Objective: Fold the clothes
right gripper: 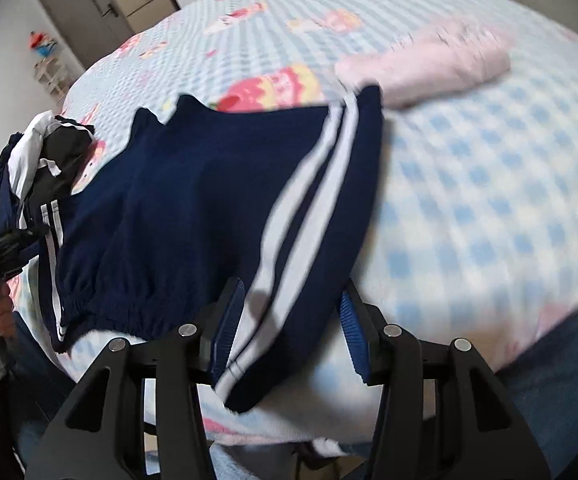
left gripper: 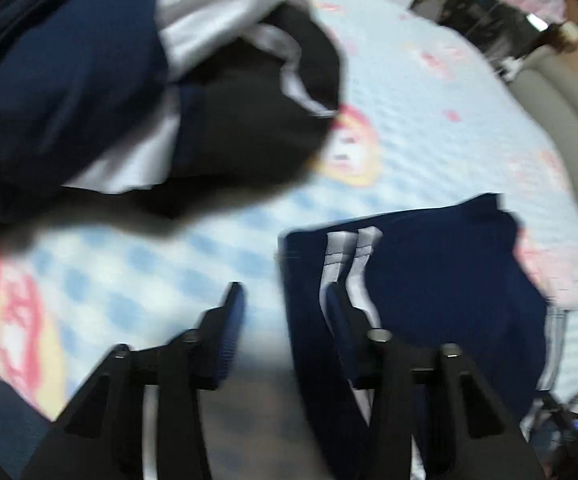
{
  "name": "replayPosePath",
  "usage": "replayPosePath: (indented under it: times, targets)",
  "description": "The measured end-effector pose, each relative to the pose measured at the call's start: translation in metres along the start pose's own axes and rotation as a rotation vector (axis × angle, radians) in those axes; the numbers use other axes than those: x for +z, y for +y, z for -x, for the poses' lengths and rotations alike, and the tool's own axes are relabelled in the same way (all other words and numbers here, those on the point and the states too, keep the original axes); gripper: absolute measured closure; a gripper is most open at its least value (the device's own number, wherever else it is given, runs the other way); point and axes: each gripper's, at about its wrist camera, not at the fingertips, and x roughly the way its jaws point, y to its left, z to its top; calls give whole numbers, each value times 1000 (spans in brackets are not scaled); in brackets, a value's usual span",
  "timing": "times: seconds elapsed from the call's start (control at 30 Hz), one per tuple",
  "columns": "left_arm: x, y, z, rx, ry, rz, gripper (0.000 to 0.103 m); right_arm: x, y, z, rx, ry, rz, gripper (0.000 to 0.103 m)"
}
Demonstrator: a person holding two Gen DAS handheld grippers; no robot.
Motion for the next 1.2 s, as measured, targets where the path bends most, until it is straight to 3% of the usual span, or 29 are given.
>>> replayPosePath:
  times: [0.1,0.2,0.33,0.7,0.77,0.83,0.87,0.9,1.07,1.13,1.2]
  targets:
    - [-10,-1,17,-6,-19,-7,75,3,-4,-6,-24,32,-20,51]
    - [-31,-31,41,-137,-76,-101,75,-1,-8,-9,-17,49,-41,51]
    - [-60,-72,46,-274,-52,-212,73,-13,-10,-6,1,43,-48,51]
    - [-87,-78,39,-190,22,-278,72,-37,-19,18,14,-5,-74,54]
    - [-92,-84,40,-274,33,-284,72,-38,-19,15,133,4,-110,53]
    - [-95,-86,25,-263,86,-270,72,-40,-20,7,232,31,-149,53]
    - [-97,-84,17,-219,117,-262,72,-41,-20,1,270,55,-170,53]
    - [-99,-81,10,-178,147,-255,71,-42,-20,-3,254,73,-165,57]
    - [-100,-70,24,-181,125,-250,73,-42,-23,12,100,55,-86,62]
    - [-98,-75,17,-183,133,-259,72,-40,-30,18,106,41,-96,61]
    - [-95,-81,10,-185,140,-268,72,-37,-31,14,176,54,-119,60]
